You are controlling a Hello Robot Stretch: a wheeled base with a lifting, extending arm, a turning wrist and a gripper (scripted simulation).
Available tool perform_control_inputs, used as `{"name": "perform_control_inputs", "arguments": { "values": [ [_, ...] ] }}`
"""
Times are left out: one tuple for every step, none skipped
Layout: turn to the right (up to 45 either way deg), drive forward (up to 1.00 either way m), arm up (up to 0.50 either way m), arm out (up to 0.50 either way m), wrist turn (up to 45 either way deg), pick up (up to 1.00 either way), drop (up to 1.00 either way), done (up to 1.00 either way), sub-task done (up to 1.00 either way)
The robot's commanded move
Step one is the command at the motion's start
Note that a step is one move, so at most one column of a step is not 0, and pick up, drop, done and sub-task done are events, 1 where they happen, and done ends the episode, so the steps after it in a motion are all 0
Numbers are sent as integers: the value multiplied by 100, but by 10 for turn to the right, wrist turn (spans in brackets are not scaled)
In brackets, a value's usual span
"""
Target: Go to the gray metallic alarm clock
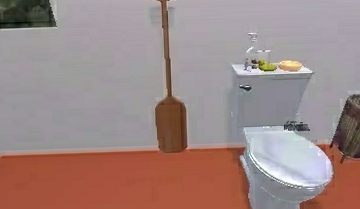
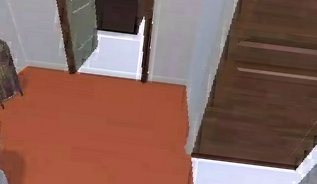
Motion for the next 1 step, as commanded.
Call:
{"name": "perform_control_inputs", "arguments": {
  "values": [
    [450,0,0,0,0,0,0,0,0]
  ]
}}
